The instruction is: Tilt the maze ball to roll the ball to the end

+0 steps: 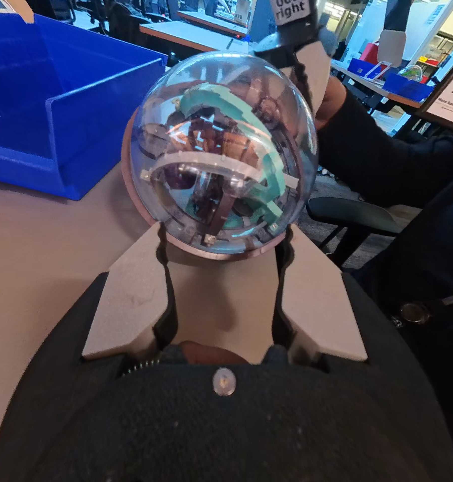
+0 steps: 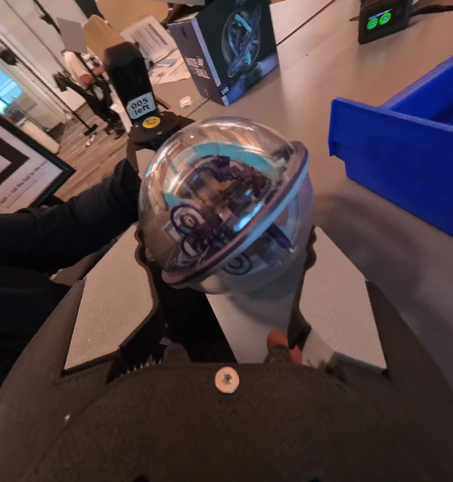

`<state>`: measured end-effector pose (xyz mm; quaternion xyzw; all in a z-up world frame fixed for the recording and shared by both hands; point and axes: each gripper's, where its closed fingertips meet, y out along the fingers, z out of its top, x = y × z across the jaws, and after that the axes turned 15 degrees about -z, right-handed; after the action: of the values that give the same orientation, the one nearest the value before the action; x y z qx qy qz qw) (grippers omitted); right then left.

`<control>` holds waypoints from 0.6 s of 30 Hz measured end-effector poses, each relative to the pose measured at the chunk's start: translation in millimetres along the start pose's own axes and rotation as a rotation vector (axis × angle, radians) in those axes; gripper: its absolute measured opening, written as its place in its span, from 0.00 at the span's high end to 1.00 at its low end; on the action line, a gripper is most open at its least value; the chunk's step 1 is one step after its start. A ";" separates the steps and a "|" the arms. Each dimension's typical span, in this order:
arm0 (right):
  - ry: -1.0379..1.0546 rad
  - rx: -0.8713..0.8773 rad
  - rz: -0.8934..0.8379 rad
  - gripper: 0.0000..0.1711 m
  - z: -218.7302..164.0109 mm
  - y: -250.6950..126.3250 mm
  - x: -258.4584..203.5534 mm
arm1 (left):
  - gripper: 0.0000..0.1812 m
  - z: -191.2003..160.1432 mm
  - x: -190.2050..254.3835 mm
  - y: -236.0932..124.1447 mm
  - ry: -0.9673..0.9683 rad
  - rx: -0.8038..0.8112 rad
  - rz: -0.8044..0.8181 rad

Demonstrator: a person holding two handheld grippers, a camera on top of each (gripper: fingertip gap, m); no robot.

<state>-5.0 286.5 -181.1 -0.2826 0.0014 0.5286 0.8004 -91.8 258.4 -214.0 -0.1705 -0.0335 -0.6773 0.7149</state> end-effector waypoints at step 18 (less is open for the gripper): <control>0.023 -0.004 -0.011 0.32 -4.5 -0.9 1.8 | 0.46 -9.4 -7.7 -0.3 -0.390 0.139 0.042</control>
<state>-2.0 285.7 -185.0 -0.2905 0.0078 0.5208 0.8027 -94.4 263.1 -225.0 -0.2491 -0.2143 -0.6124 0.7191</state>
